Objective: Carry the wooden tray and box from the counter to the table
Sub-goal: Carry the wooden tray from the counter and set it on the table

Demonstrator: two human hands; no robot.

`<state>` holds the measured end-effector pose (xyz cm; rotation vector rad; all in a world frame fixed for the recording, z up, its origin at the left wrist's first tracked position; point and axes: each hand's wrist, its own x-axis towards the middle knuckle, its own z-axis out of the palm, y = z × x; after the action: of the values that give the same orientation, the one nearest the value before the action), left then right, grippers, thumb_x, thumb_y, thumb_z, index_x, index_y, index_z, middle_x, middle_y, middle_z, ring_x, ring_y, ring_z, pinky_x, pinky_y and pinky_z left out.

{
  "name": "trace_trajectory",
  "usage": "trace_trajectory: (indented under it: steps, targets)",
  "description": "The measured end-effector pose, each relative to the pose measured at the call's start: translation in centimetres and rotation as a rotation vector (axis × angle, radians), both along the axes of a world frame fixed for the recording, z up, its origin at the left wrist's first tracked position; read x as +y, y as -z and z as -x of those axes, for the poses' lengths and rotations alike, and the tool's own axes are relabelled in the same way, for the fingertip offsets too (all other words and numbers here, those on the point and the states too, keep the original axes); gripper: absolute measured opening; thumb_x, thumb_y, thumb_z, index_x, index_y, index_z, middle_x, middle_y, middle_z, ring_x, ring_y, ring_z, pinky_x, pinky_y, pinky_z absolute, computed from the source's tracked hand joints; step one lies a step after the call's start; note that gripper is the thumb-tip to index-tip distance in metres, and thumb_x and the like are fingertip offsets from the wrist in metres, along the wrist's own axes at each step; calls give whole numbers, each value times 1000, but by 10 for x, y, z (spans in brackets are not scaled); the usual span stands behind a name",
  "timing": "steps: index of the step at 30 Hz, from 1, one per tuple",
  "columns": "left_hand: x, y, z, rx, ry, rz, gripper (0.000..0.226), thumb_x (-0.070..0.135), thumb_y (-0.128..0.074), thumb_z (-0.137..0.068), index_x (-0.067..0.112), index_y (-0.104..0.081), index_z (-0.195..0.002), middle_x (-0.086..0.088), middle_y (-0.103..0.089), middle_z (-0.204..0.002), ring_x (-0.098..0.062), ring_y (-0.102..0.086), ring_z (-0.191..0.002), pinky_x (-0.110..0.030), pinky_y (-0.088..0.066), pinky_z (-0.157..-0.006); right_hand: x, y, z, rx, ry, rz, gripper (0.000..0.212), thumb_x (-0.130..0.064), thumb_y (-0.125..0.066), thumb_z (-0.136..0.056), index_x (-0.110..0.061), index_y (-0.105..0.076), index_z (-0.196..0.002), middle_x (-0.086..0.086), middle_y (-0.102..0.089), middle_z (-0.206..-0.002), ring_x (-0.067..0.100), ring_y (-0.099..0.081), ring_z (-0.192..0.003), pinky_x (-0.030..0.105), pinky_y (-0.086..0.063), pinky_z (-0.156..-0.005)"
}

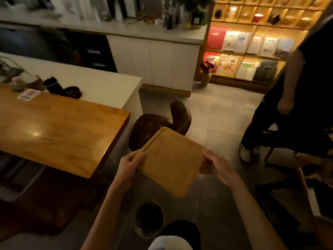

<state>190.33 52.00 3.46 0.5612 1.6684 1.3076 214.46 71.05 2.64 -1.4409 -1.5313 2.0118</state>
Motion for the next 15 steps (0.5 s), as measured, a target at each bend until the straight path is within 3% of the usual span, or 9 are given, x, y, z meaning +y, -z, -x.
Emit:
trace_trajectory:
  steps: [3, 7, 9, 11, 15]
  targets:
    - [41, -6, -4, -17, -157, -17, 28, 32, -57, -95, 20, -64, -120, -17, -59, -122, -32, -63, -103, -35, -56, -77, 66, -6, 17, -28, -171, 0, 52, -60, -47, -94, -15, -58, -119, 14, -63, -110, 32, -68, -90, 31, -58, -61]
    - [123, -4, -2, -76, -400, -58, 26, 33, -60, -94, 22, -62, -118, -11, -58, -123, -30, -60, -110, -37, -54, -80, 158, -2, 50, -10, -283, -63, 48, -50, -49, -97, -5, -61, -109, 13, -62, -96, 24, -68, -74, 29, -56, -54]
    - [174, 2, 3, -132, -529, -116, 41, 40, -63, -90, 19, -58, -125, -9, -58, -126, -29, -60, -113, -40, -54, -86, 208, 3, 75, 52, -269, -79, 41, -46, -50, -98, -9, -65, -102, 12, -65, -92, 21, -70, -68, 30, -57, -52]
    - [228, 12, 6, -233, -599, -167, 65, 48, -69, -82, 20, -50, -137, -9, -56, -135, -31, -59, -119, -54, -51, -97, 257, 6, 98, 64, -270, -97, 37, -46, -50, -98, -12, -64, -104, 14, -67, -98, 24, -72, -73, 31, -58, -53]
    - [328, 24, 10, -263, -660, -173, 83, 56, -71, -80, 44, -27, -150, -2, -44, -147, -33, -54, -125, -62, -46, -101, 347, 16, 145, 68, -285, -119, 53, -53, -52, -95, -11, -59, -126, 15, -64, -116, 34, -71, -95, 34, -61, -59]
